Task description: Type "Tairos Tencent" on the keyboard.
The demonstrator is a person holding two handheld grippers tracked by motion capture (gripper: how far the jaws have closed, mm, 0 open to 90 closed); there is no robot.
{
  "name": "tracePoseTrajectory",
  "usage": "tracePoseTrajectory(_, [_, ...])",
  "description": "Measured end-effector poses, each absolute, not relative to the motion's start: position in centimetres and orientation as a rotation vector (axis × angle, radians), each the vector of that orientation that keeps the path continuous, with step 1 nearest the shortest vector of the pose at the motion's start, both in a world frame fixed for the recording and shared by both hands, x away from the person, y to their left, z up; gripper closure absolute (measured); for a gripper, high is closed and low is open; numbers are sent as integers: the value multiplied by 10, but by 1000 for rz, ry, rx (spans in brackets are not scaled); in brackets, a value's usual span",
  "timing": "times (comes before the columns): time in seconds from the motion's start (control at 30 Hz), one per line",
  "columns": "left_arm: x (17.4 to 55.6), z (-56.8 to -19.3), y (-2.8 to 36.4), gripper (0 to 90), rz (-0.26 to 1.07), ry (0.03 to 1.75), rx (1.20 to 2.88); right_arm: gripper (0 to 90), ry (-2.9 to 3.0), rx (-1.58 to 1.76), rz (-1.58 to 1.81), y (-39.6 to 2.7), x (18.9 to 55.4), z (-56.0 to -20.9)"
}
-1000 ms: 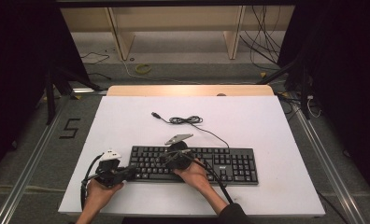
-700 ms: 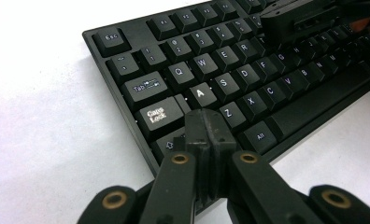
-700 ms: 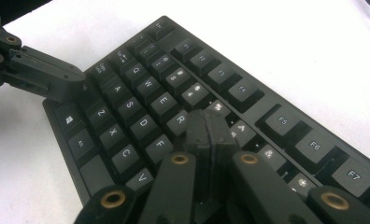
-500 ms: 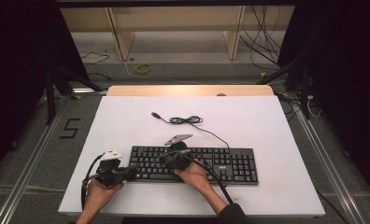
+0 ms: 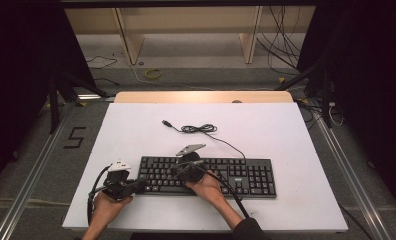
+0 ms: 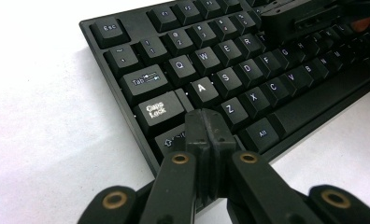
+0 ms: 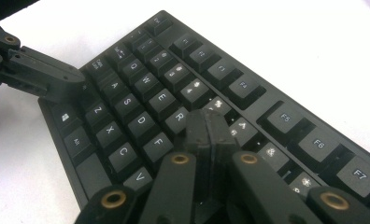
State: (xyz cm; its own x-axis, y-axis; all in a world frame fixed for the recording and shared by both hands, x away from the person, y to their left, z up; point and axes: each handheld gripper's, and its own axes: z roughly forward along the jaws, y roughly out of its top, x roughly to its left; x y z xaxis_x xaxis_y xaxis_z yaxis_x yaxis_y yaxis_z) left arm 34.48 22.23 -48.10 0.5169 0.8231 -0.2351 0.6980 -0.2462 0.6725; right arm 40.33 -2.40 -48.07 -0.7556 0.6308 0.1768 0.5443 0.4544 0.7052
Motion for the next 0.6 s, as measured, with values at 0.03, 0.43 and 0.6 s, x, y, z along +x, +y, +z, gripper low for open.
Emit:
tracePoseTrajectory(0.03, [345, -481, 222, 891, 212, 1238, 2007, 900, 2583, 1055, 1192, -24, 403, -481])
tracePoseTrajectory(0.43, [345, -480, 223, 890, 209, 1238, 2003, 900, 2585, 1053, 1194, -25, 404, -480])
tracePoseTrajectory(0.6, [345, -476, 223, 889, 225, 1226, 1972, 882, 2568, 1061, 1241, -29, 404, -475])
